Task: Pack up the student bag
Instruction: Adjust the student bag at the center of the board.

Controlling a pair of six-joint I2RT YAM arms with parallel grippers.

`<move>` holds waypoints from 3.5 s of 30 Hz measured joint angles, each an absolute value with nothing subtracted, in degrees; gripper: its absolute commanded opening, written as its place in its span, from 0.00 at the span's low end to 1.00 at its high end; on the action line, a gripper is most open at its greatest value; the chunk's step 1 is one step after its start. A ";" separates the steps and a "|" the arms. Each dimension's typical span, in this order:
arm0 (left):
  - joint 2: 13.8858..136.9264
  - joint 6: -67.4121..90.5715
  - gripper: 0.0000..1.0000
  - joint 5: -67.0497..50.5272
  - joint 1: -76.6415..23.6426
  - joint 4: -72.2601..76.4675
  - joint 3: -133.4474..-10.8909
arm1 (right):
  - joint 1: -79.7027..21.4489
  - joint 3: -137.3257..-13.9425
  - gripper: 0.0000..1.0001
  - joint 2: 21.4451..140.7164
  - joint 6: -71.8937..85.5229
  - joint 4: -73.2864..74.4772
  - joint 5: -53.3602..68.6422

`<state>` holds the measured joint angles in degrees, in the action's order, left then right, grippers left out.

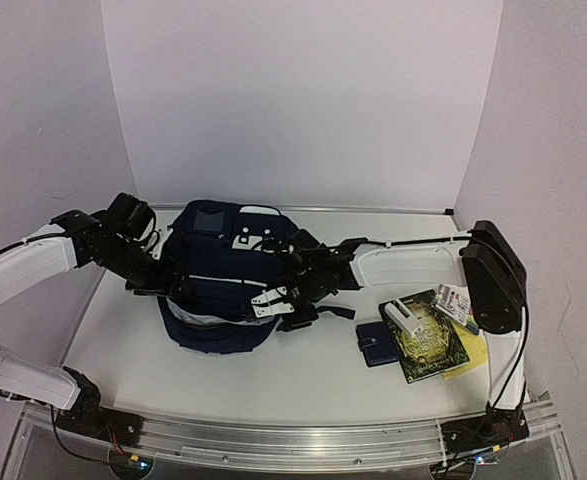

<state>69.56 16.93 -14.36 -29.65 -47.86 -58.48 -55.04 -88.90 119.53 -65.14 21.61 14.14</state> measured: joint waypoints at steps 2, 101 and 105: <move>69.55 16.98 0.73 -14.19 -29.48 -48.17 -58.46 | -55.07 -89.57 0.68 119.68 -65.36 22.27 13.91; 86.40 -24.69 0.44 -24.92 -26.35 -40.03 -74.36 | -53.06 -78.74 0.00 110.57 -53.44 -18.11 -15.59; 87.29 -25.70 0.38 -25.06 -25.50 -42.80 -77.19 | -53.06 -77.99 0.00 109.92 -54.01 -18.51 -15.33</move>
